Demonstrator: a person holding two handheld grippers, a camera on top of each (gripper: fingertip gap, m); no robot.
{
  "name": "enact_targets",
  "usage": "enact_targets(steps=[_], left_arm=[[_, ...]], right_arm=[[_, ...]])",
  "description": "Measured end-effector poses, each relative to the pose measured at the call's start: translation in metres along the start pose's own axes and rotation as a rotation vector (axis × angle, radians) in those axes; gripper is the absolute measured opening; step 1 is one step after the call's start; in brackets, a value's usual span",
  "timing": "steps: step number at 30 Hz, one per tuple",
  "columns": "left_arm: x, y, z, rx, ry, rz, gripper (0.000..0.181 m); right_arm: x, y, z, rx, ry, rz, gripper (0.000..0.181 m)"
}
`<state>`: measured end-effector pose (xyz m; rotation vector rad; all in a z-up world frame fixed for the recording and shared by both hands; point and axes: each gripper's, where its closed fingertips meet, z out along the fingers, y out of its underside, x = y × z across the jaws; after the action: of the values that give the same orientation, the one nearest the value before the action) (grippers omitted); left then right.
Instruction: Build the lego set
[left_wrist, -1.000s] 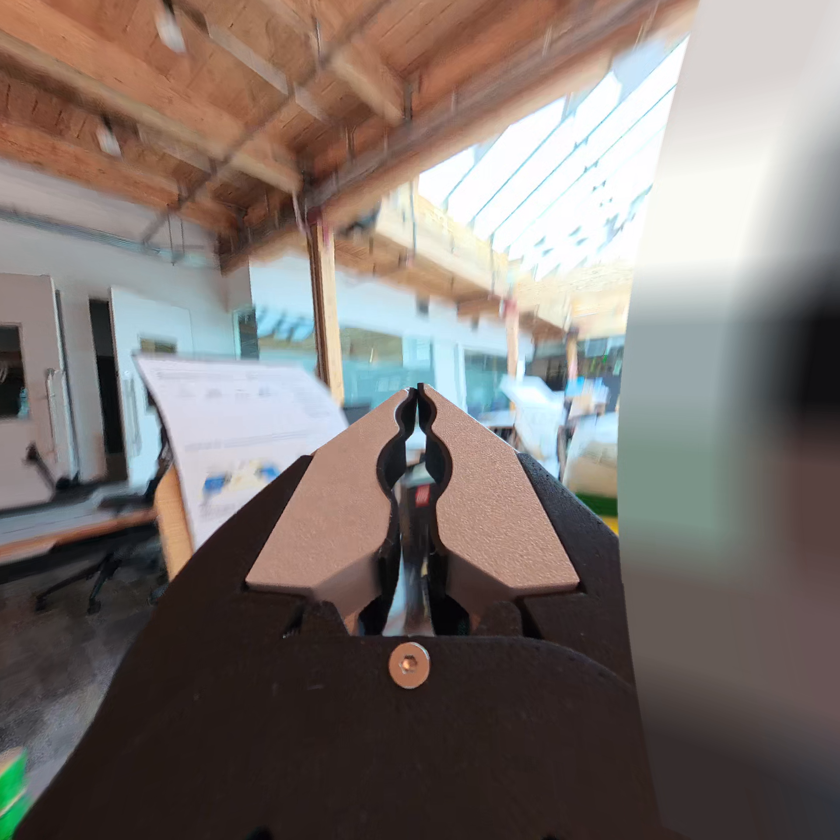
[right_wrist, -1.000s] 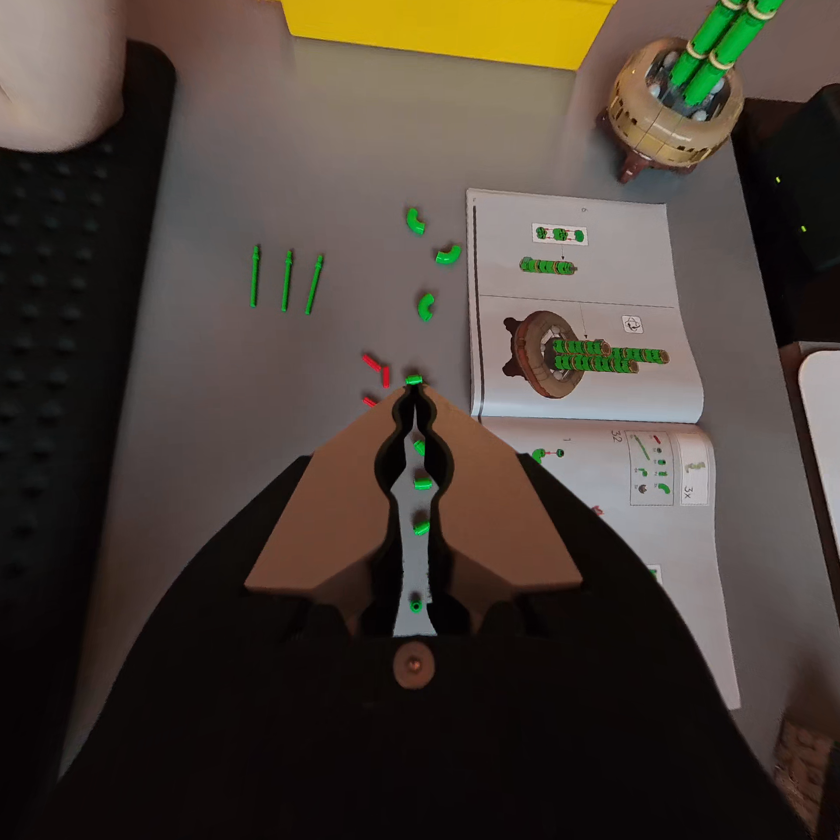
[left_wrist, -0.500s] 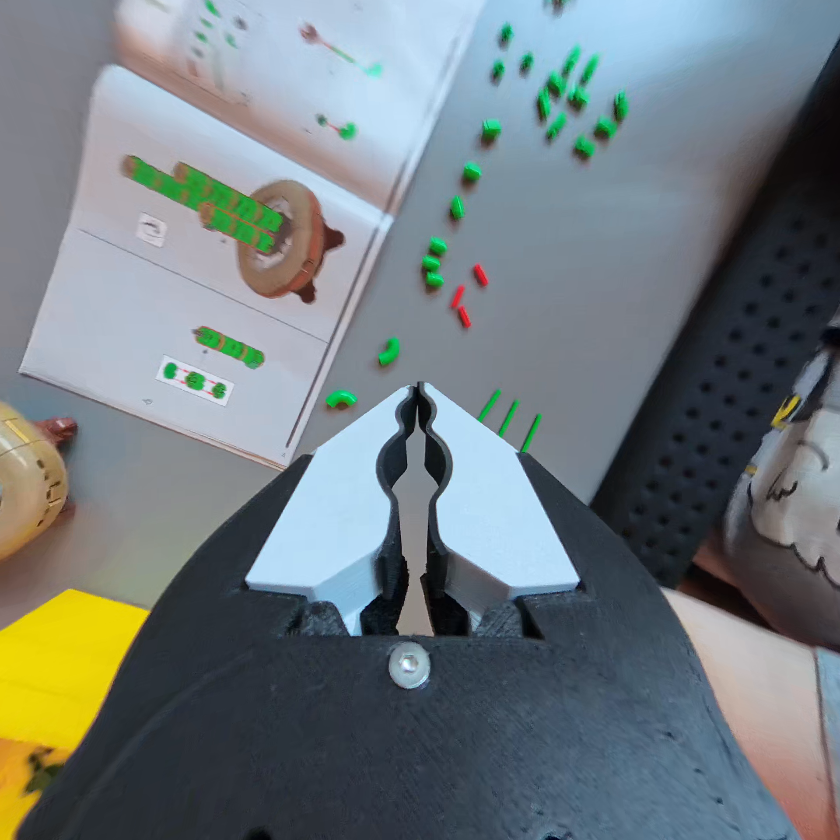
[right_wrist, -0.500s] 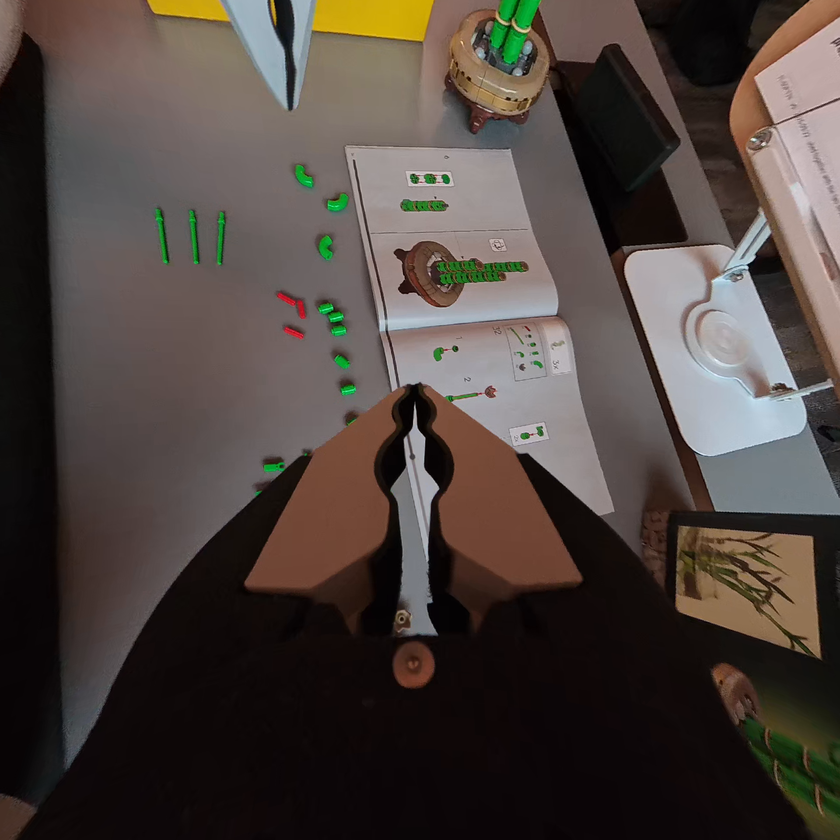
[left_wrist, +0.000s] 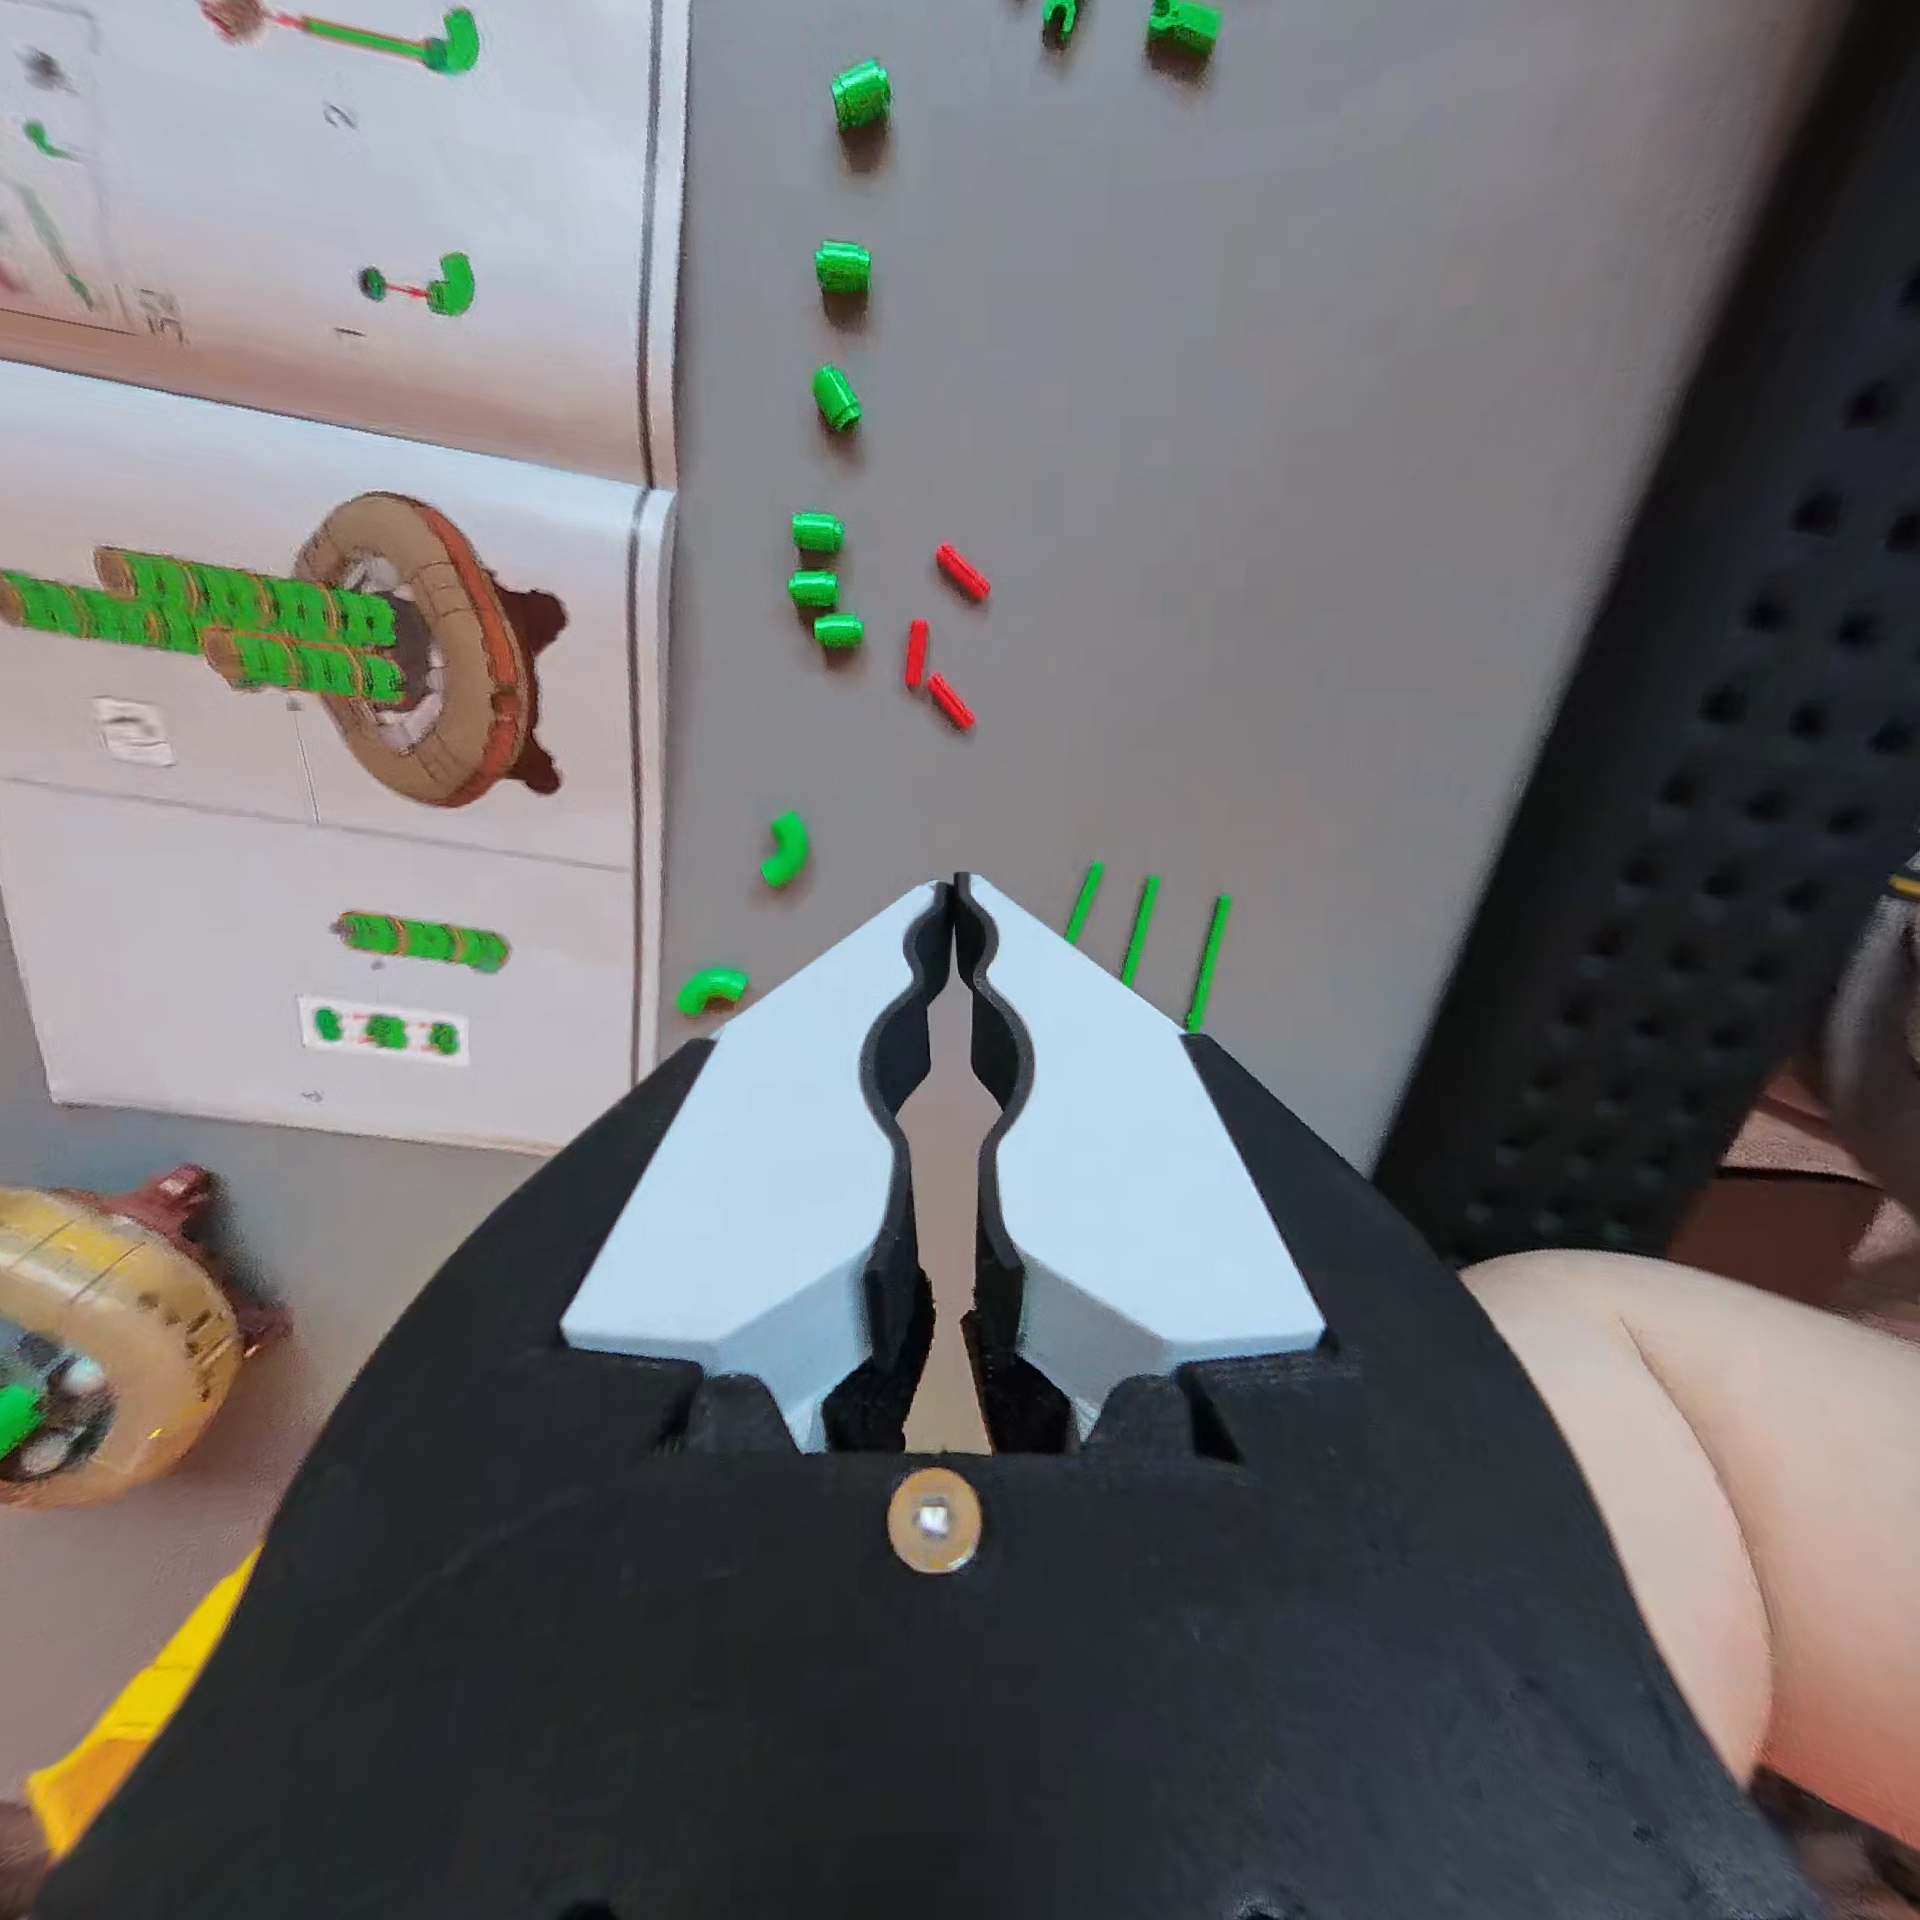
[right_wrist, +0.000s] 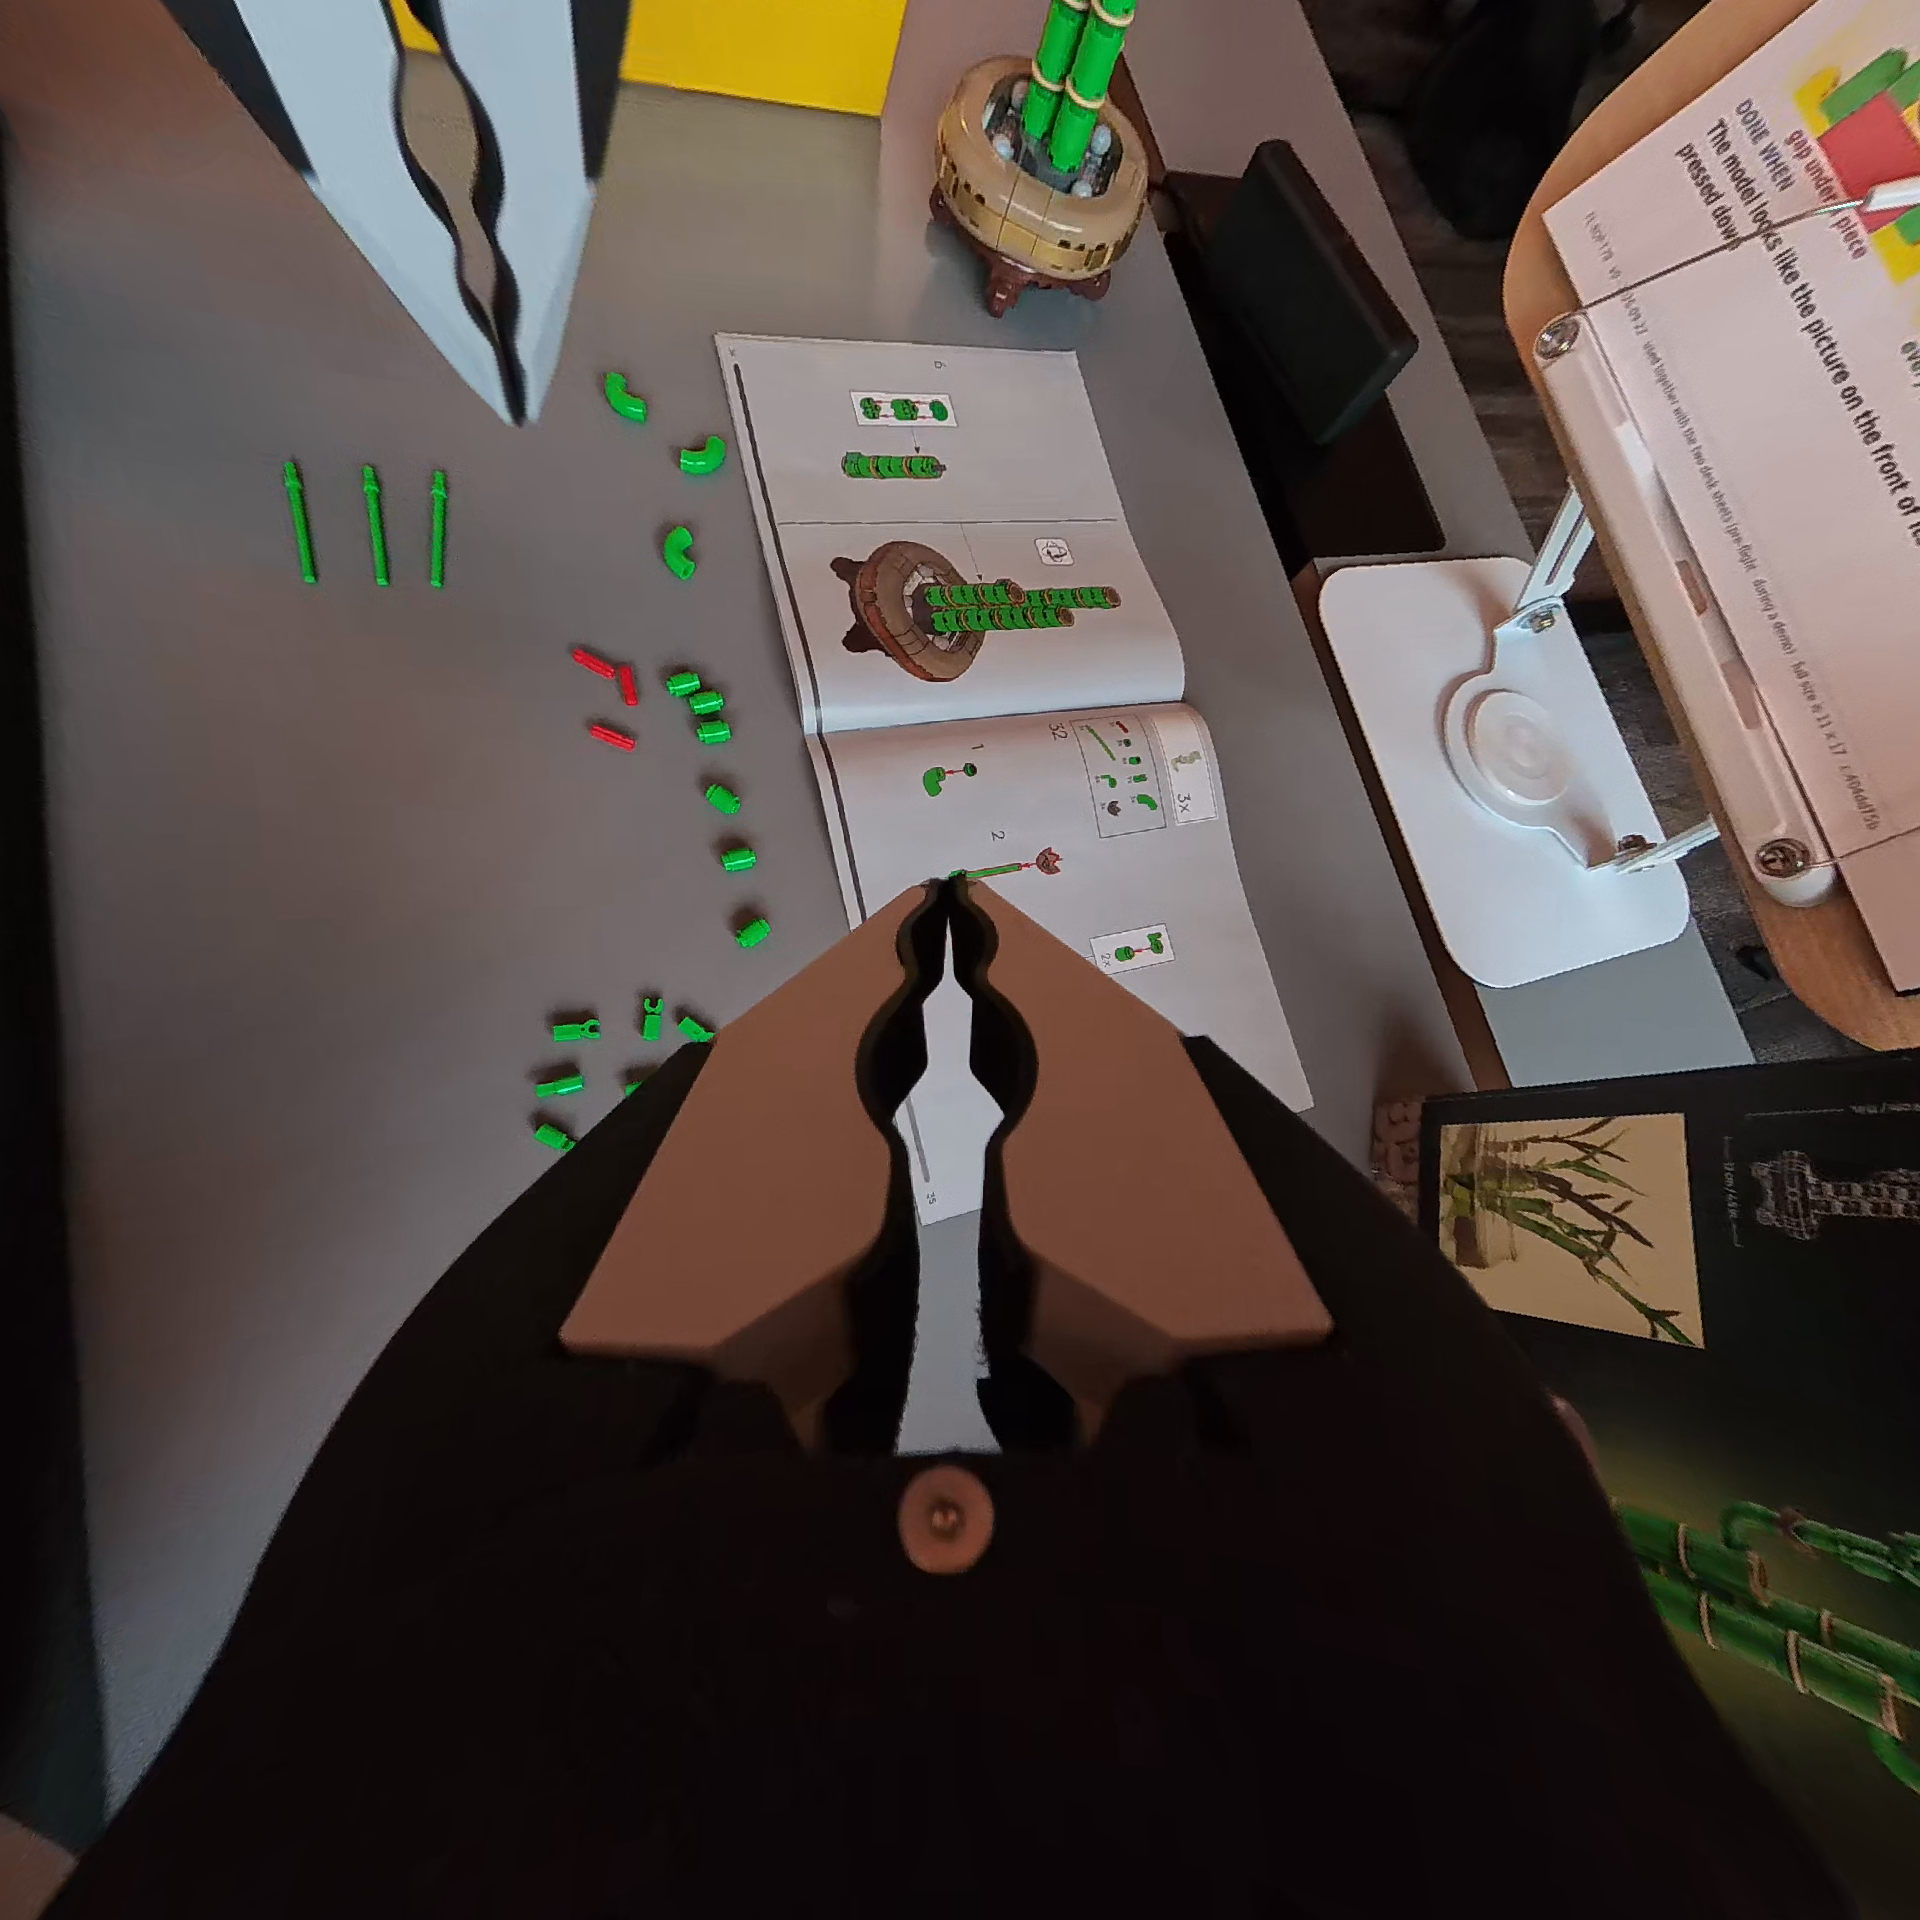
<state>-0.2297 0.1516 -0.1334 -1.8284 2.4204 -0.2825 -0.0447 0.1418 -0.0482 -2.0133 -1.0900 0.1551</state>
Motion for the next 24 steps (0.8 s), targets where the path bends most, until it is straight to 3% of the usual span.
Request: enact_targets(steps=[4,10,15,24], left_arm=[[-0.002,-0.001,0.016,-0.067,0.065,-0.063,0.000],[-0.014,0.005,-0.008,0.018,-0.014,-0.107,0.000],[-0.016,0.008,-0.009,0.014,-0.022,-0.113,0.000],[-0.013,0.009,-0.006,-0.010,-0.018,-0.089,0.000]], right_arm=[[-0.003,0.007,0.002,-0.031,-0.020,-0.005,0.000],[-0.009,0.013,0.008,-0.072,-0.058,-0.013,0.000],[-0.017,0.020,0.012,-0.113,-0.100,-0.013,0.000],[-0.099,0.028,0.034,-0.211,-0.502,-0.040,0.000]])
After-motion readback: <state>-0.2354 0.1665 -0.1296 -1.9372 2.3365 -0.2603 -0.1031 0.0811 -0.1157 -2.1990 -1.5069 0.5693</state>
